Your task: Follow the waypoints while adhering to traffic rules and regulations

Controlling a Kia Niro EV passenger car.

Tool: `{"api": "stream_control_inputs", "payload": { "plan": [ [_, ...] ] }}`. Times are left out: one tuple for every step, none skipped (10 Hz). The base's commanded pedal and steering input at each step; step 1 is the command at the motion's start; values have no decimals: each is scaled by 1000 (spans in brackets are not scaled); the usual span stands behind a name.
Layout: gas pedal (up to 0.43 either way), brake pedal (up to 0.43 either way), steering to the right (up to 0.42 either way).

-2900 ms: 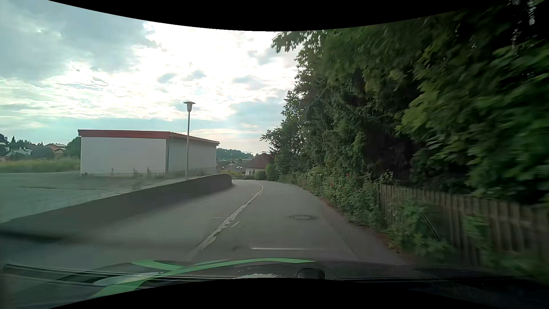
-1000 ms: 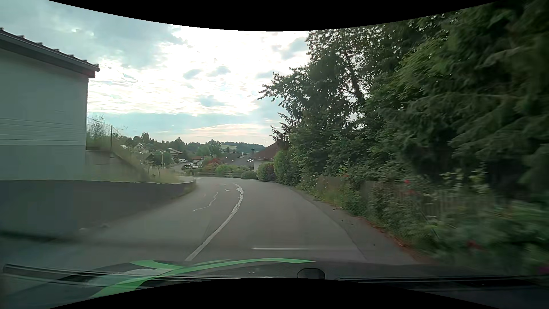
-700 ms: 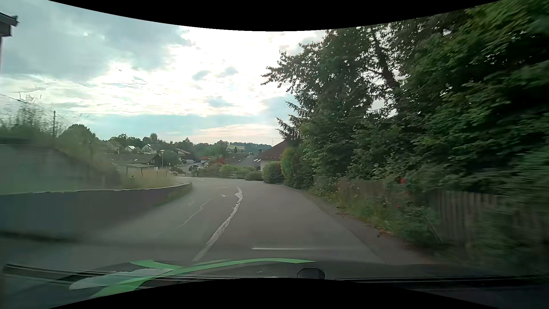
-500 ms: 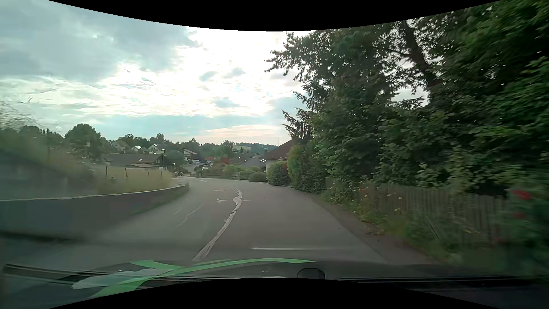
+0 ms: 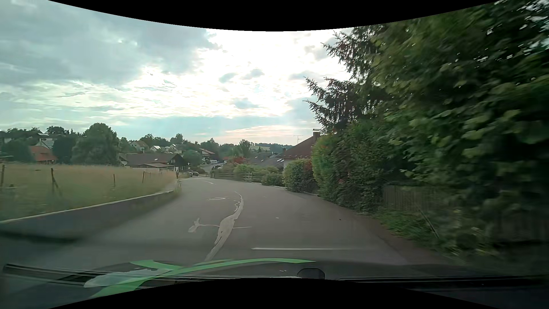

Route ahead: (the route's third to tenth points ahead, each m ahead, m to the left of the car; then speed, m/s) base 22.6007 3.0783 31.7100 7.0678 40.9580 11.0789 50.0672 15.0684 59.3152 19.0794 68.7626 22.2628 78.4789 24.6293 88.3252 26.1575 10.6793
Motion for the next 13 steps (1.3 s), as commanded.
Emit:
{"api": "stream_control_inputs", "payload": {
  "plan": [
    [87,0,-83],
    [87,0,-84],
    [110,0,-86],
    [118,0,-88],
    [118,0,-89],
    [130,0,-89],
    [130,0,-89],
    [130,0,-87],
    [118,0,-84],
    [118,0,-80],
    [118,0,-79],
    [118,0,-78],
    [118,0,-77]
  ]
}}
